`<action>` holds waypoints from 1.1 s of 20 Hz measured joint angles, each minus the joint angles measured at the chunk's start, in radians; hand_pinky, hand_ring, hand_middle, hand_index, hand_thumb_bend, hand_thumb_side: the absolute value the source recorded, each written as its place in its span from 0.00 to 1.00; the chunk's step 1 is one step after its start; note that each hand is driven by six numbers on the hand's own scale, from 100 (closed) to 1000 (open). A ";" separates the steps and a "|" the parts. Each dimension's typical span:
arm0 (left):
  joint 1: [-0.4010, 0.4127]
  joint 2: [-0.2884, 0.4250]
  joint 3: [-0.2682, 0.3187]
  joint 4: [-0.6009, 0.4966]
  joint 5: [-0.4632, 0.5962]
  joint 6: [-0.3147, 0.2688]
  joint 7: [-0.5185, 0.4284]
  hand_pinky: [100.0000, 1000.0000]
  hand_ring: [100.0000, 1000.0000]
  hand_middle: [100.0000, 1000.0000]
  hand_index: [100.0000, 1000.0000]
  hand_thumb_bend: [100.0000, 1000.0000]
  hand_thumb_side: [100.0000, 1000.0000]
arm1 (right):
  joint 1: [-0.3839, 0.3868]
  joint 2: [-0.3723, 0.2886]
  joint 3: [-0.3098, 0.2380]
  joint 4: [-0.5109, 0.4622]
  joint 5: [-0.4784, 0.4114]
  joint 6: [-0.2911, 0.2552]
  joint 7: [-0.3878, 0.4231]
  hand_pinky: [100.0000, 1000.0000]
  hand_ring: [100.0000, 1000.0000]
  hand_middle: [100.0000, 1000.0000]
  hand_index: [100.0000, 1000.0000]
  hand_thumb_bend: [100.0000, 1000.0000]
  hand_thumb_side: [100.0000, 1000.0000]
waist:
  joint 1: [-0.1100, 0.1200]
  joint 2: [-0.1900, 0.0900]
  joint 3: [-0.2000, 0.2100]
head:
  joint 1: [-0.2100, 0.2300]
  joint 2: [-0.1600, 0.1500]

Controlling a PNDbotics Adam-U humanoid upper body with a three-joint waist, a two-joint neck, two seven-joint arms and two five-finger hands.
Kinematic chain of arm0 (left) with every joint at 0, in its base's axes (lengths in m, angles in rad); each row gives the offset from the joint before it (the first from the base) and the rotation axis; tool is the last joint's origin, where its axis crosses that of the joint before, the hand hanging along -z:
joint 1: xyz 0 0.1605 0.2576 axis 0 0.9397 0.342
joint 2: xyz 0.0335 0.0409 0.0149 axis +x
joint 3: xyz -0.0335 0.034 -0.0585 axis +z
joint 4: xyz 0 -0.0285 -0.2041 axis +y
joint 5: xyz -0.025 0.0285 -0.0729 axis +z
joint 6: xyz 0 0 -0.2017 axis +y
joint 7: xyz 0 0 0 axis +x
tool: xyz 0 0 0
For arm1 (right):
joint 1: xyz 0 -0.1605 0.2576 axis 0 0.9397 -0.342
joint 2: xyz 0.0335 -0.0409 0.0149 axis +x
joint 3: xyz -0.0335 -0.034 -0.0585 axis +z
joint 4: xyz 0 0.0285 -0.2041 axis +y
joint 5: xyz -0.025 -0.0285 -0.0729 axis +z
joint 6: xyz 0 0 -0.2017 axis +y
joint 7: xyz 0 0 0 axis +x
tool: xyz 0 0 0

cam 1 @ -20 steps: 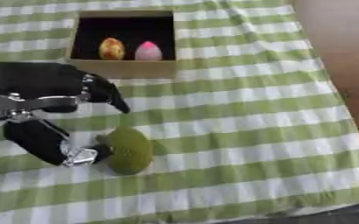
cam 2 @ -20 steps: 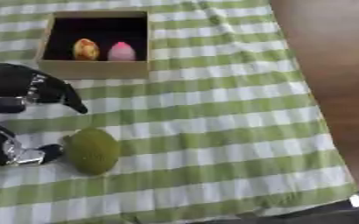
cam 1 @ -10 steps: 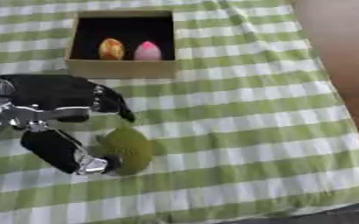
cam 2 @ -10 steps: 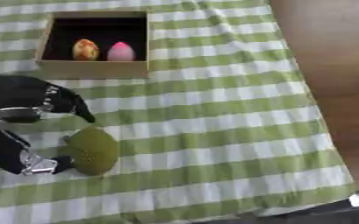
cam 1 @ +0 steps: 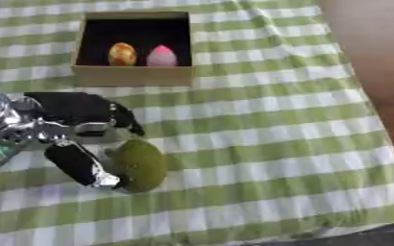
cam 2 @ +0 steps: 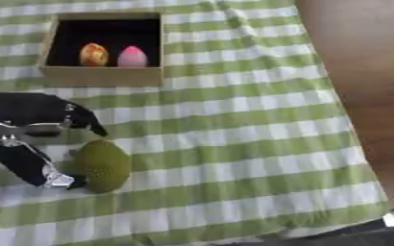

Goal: Pick up objects on the table and place them in the box.

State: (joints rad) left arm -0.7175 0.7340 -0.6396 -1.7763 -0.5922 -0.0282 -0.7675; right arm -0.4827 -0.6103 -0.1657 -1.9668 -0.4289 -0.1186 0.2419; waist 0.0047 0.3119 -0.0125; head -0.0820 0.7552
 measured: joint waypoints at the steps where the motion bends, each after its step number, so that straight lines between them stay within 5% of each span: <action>1: 0.000 -0.006 -0.003 0.013 -0.011 -0.007 0.006 0.86 0.83 0.75 0.90 0.35 0.56 | 0.000 0.000 0.000 0.000 0.000 0.000 0.001 1.00 0.94 0.58 0.94 0.00 0.47 | 0.000 0.000 0.000 | 0.000 0.000; 10: 0.004 -0.047 -0.016 0.078 -0.050 -0.052 0.026 0.79 0.77 0.68 0.84 0.24 0.53 | 0.008 0.009 -0.003 0.000 0.000 0.004 0.005 1.00 0.94 0.58 0.94 0.00 0.47 | 0.000 0.000 0.000 | 0.001 0.000; 12: 0.004 -0.050 -0.019 0.078 -0.047 -0.057 0.024 0.77 0.74 0.64 0.76 0.19 0.46 | 0.008 0.009 -0.005 0.000 0.000 0.005 0.005 1.00 0.95 0.58 0.94 0.00 0.47 | 0.000 0.000 -0.001 | 0.001 0.000; 16: 0.012 -0.049 -0.015 0.050 -0.032 -0.055 0.030 0.69 0.65 0.55 0.64 0.01 0.12 | 0.009 0.011 -0.007 0.000 0.000 0.007 0.006 1.00 0.95 0.58 0.94 0.00 0.47 | 0.000 0.000 -0.001 | 0.001 0.000; 22: 0.021 -0.025 0.013 -0.036 0.004 -0.016 0.058 0.57 0.56 0.47 0.53 0.00 0.16 | 0.015 0.016 -0.012 0.000 0.000 0.010 0.005 1.00 0.95 0.58 0.94 0.00 0.47 | 0.000 0.000 0.001 | 0.001 0.000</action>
State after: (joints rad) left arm -0.6967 0.7088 -0.6268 -1.8121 -0.5886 -0.0441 -0.7095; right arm -0.4675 -0.5947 -0.1782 -1.9667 -0.4289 -0.1087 0.2465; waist 0.0047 0.3119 -0.0115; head -0.0813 0.7550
